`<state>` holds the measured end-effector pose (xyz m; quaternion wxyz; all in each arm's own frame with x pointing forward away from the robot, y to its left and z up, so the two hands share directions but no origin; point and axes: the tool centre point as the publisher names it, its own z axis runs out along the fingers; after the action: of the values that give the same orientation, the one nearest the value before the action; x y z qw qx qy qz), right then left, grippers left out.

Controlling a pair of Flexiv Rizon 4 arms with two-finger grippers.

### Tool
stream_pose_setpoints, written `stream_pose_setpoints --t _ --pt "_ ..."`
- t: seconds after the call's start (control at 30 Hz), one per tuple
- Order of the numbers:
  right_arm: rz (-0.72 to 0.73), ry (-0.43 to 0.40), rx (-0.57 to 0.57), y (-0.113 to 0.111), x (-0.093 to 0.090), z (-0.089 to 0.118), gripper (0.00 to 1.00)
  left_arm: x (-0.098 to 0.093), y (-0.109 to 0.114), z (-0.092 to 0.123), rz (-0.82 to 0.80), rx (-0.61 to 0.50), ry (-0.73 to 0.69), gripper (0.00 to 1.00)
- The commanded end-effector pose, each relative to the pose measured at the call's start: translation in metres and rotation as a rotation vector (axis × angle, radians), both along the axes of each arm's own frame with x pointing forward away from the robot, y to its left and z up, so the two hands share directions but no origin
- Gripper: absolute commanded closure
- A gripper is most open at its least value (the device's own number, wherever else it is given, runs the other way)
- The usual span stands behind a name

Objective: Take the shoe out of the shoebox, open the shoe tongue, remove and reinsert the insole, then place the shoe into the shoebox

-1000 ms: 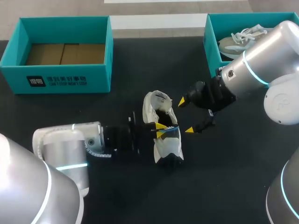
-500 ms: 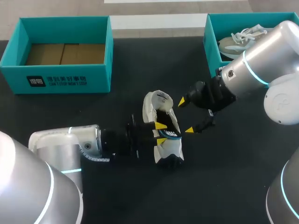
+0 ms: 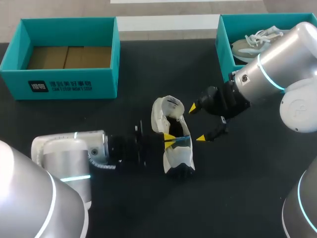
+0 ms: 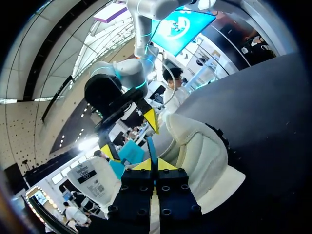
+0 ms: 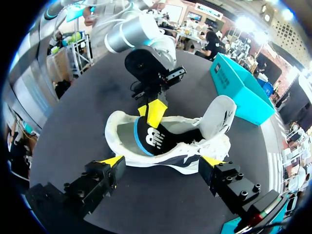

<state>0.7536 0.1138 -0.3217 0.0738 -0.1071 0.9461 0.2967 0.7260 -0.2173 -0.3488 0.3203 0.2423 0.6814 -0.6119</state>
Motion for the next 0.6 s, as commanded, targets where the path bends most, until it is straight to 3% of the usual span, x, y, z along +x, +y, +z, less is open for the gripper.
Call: stream_pose_setpoints --t 0.03,0.1,0.23,0.37,0.6 --pt "-0.003 -0.003 -0.002 0.001 -0.001 -0.001 0.0 -0.002 -0.001 0.003 -0.001 -0.006 -0.001 0.98" --pt "-0.003 -0.003 -0.002 0.001 -0.001 -0.001 0.0 -0.006 -0.001 0.007 -0.007 -0.011 -0.003 0.67" --pt "-0.003 -0.003 -0.002 0.001 -0.001 -0.001 0.0 -0.011 0.002 0.014 -0.016 -0.021 -0.007 0.52" --pt "-0.003 -0.003 -0.002 0.001 -0.001 -0.001 0.0 -0.018 0.007 0.027 -0.032 -0.033 -0.013 0.28" --pt "-0.003 -0.003 -0.002 0.001 -0.001 -0.001 0.0 -0.022 0.01 0.054 -0.071 -0.039 -0.023 0.05"
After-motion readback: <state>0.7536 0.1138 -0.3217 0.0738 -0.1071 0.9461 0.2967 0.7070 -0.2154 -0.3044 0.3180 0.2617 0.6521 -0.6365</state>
